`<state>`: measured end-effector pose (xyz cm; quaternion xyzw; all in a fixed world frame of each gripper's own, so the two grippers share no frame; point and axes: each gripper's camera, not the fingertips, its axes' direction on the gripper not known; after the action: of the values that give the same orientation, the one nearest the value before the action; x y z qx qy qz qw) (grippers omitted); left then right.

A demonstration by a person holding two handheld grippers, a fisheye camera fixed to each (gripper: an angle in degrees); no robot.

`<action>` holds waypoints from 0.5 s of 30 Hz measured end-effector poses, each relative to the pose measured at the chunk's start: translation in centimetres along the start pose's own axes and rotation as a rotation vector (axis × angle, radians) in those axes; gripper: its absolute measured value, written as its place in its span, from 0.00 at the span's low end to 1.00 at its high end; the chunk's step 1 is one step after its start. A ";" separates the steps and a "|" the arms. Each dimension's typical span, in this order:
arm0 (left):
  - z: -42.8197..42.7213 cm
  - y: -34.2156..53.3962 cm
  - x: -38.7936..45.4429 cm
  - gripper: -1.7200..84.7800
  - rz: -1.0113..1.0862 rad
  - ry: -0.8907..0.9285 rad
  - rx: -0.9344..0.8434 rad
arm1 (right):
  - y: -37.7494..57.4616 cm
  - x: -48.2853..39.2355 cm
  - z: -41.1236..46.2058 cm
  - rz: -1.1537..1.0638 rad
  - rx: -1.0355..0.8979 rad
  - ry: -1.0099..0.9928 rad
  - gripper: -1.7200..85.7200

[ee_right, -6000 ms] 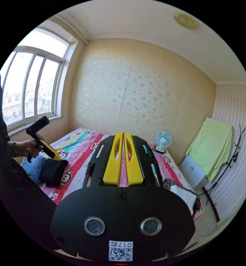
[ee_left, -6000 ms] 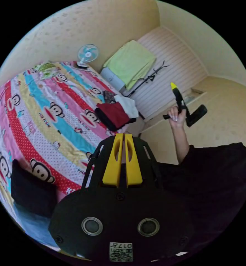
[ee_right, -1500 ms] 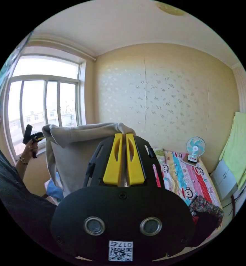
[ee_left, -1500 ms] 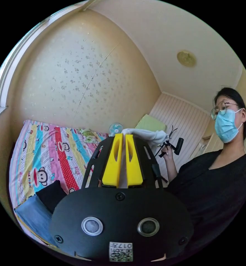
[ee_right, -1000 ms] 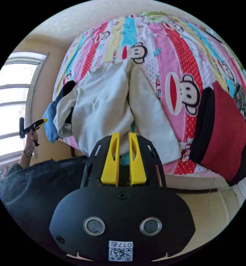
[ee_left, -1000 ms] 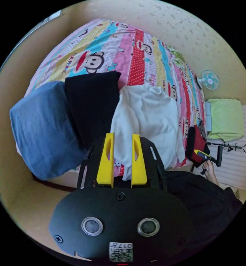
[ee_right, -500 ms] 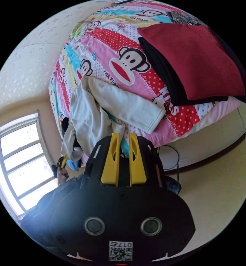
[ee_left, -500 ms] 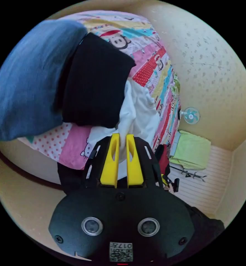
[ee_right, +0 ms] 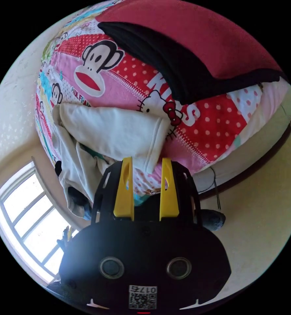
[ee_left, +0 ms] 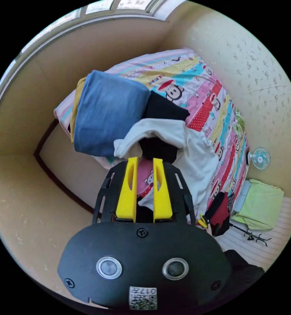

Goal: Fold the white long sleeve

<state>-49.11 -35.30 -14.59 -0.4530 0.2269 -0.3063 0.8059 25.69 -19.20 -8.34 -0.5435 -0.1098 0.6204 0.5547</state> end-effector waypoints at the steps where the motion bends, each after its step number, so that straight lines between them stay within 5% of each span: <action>1: 2.0 0.5 0.7 0.11 0.028 -0.016 -0.072 | -1.1 -0.5 -0.1 0.002 -0.029 0.035 0.14; 6: 9.8 1.2 3.0 0.13 0.155 -0.051 -0.328 | -5.3 -5.8 -3.9 -0.370 -0.242 0.172 0.07; 9: 13.0 0.9 2.9 0.14 0.206 -0.107 -0.420 | -5.8 -10.7 -13.1 -0.573 -0.064 0.298 0.06; 11: 14.9 1.0 2.3 0.14 0.227 -0.118 -0.475 | -6.4 -12.0 -20.7 -0.453 0.202 0.483 0.06; 15: 17.7 0.4 0.2 0.15 0.213 -0.075 -0.526 | -5.6 -12.5 -24.3 -0.467 0.356 0.412 0.09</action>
<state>-37.43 -24.81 -6.35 -0.6311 0.3151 -0.1335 0.6961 45.66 -38.55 -6.62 -0.5123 -0.0071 0.3638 0.7779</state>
